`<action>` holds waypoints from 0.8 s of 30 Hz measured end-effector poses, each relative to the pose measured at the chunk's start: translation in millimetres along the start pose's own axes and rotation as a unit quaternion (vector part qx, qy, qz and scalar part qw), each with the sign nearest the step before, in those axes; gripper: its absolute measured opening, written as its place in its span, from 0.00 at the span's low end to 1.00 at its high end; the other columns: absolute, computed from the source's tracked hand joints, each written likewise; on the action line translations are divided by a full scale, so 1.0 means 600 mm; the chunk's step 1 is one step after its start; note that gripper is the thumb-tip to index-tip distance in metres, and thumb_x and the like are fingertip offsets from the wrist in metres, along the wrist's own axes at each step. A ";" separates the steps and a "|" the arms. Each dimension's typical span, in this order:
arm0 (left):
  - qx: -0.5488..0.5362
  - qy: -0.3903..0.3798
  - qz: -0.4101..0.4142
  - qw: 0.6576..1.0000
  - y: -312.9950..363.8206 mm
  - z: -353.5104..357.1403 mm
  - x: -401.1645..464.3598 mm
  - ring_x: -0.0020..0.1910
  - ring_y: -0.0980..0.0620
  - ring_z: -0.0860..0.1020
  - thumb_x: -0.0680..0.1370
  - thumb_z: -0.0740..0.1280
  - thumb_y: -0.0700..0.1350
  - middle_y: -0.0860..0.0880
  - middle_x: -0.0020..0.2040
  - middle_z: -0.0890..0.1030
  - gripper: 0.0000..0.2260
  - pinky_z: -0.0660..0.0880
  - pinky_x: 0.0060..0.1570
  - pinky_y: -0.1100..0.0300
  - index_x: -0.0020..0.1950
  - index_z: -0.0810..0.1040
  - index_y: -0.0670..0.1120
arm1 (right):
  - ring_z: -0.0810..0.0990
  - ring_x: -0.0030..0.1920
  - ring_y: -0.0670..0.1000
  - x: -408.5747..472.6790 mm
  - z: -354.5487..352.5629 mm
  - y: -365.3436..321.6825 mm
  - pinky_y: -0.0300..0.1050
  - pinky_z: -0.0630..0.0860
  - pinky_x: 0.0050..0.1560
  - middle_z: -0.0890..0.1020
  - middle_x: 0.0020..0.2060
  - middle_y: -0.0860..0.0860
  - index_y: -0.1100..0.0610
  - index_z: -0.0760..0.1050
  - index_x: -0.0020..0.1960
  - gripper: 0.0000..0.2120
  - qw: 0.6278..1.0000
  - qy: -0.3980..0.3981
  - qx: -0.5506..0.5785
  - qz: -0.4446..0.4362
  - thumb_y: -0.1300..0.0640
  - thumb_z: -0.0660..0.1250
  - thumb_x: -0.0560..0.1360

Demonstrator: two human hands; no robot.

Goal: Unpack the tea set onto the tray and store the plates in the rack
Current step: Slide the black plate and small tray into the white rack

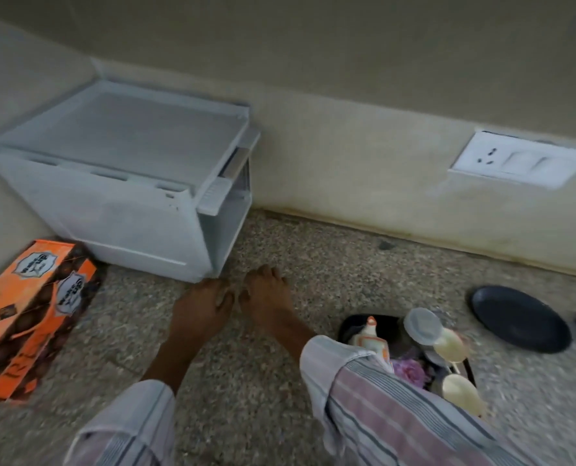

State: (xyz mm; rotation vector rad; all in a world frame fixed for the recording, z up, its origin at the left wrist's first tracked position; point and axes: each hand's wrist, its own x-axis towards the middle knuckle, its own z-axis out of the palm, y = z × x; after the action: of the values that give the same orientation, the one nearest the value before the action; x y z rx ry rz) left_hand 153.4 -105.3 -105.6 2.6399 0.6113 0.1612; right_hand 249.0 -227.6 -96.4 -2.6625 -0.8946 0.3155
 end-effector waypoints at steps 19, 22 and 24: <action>0.018 -0.059 0.097 0.993 0.391 0.132 0.105 0.67 0.41 0.73 0.81 0.59 0.56 0.44 0.71 0.74 0.22 0.73 0.63 0.46 0.72 0.71 0.48 | 0.71 0.67 0.63 -0.085 -0.206 0.335 0.58 0.69 0.64 0.73 0.65 0.58 0.56 0.76 0.64 0.20 0.987 0.114 0.004 0.111 0.50 0.65 0.75; 0.021 -0.086 0.126 0.988 0.459 0.158 0.103 0.69 0.41 0.72 0.81 0.57 0.57 0.44 0.72 0.73 0.23 0.71 0.64 0.46 0.74 0.69 0.48 | 0.72 0.66 0.62 -0.113 -0.226 0.395 0.58 0.71 0.64 0.75 0.65 0.57 0.55 0.77 0.63 0.19 0.979 0.134 -0.001 0.153 0.50 0.66 0.74; 0.032 -0.099 0.144 0.984 0.500 0.177 0.095 0.69 0.41 0.71 0.81 0.57 0.58 0.44 0.72 0.72 0.24 0.71 0.65 0.47 0.74 0.68 0.48 | 0.73 0.65 0.62 -0.137 -0.235 0.436 0.58 0.73 0.62 0.75 0.63 0.57 0.55 0.77 0.62 0.19 0.974 0.141 0.001 0.177 0.50 0.66 0.74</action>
State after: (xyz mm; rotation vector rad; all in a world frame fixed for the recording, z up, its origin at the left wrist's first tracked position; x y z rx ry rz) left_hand 344.3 -364.4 -72.2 2.7498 0.1697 -0.0380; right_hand 370.7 -507.0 -51.6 -2.7634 -0.3315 0.0116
